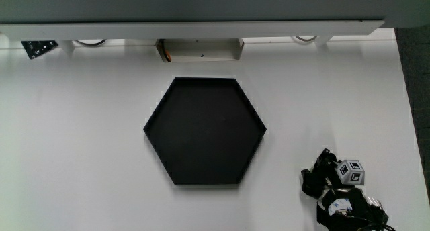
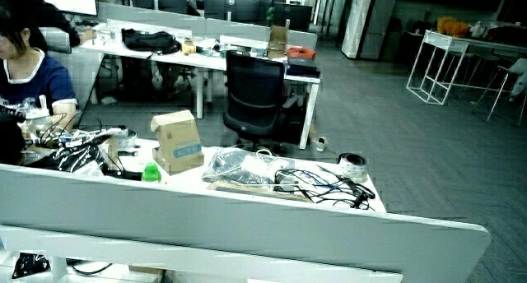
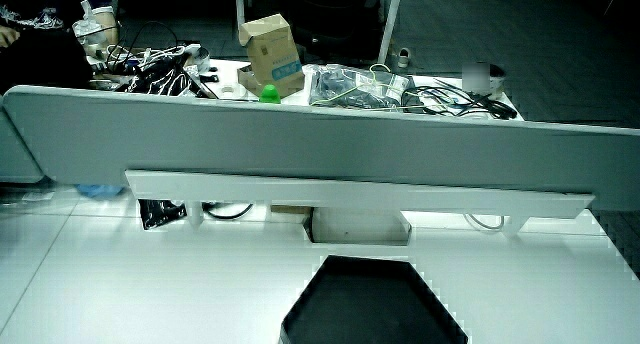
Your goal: Pick teabowl from desk
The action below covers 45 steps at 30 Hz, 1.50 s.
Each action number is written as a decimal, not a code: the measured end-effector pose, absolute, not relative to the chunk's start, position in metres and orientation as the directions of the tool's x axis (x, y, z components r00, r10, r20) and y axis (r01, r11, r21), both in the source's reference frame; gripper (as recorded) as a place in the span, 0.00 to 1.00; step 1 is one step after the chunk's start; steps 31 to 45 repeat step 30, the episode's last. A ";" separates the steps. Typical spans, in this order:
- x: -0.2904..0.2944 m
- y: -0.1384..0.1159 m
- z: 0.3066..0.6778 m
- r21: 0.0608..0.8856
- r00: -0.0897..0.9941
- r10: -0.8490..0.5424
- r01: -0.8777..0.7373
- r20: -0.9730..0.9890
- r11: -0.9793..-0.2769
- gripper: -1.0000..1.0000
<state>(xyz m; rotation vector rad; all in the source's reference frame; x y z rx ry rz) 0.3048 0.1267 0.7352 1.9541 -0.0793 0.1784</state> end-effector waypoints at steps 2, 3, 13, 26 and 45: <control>0.308 0.122 0.733 0.902 0.988 0.023 -0.128 0.150 -0.412 0.72; 0.306 0.119 0.730 0.902 0.987 0.018 -0.136 0.157 -0.410 0.75; 0.309 0.117 0.719 0.834 0.990 0.040 -0.094 0.137 -0.544 1.00; 0.319 0.120 0.711 0.774 0.981 0.103 -0.065 0.166 -0.630 1.00; 0.315 0.109 0.711 0.722 0.980 0.060 -0.100 0.192 -0.685 1.00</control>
